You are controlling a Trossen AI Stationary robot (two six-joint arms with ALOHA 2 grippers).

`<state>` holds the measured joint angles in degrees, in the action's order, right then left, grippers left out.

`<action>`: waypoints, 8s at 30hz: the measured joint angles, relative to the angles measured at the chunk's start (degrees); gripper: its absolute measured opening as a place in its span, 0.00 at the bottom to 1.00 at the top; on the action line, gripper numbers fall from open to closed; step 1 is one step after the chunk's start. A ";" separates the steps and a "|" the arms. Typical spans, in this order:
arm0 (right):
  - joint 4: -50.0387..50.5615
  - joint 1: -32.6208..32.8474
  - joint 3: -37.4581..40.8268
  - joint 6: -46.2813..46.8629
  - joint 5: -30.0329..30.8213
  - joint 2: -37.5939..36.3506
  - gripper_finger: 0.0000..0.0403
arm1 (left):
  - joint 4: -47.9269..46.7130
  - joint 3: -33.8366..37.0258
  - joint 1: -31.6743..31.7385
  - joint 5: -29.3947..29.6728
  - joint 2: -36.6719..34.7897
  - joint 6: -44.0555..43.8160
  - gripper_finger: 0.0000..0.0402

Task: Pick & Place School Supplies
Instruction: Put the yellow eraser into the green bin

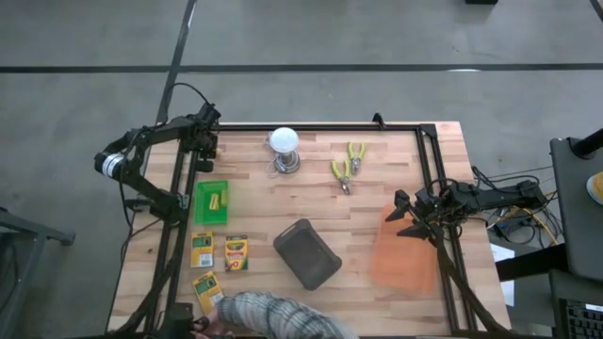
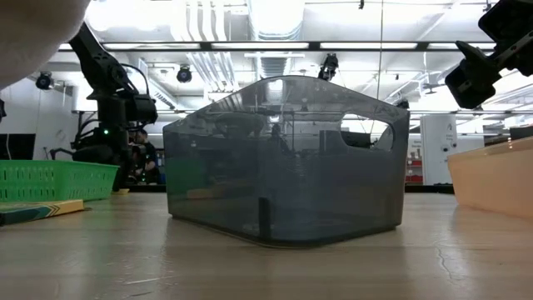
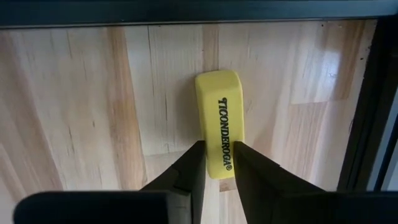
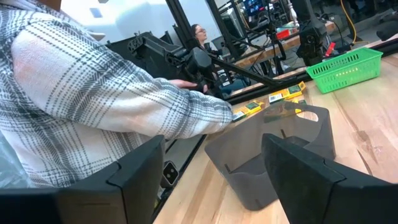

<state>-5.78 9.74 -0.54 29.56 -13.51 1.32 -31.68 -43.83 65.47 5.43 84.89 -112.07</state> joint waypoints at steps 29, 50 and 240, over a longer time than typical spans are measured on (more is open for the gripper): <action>-0.01 0.00 0.00 0.00 0.00 -0.02 0.65 | 1.74 -0.03 -0.07 -2.44 -0.07 14.66 0.21; -0.01 0.00 0.00 0.00 0.00 -0.02 0.65 | 3.30 -0.84 -0.48 -1.73 -0.17 17.41 0.21; 0.00 0.00 0.00 0.00 0.01 0.00 0.66 | -46.61 -9.17 -35.36 -0.10 -20.89 38.88 0.14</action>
<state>-5.78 9.74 -0.54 29.56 -13.50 1.32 -78.28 -53.01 30.11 5.32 64.00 -73.19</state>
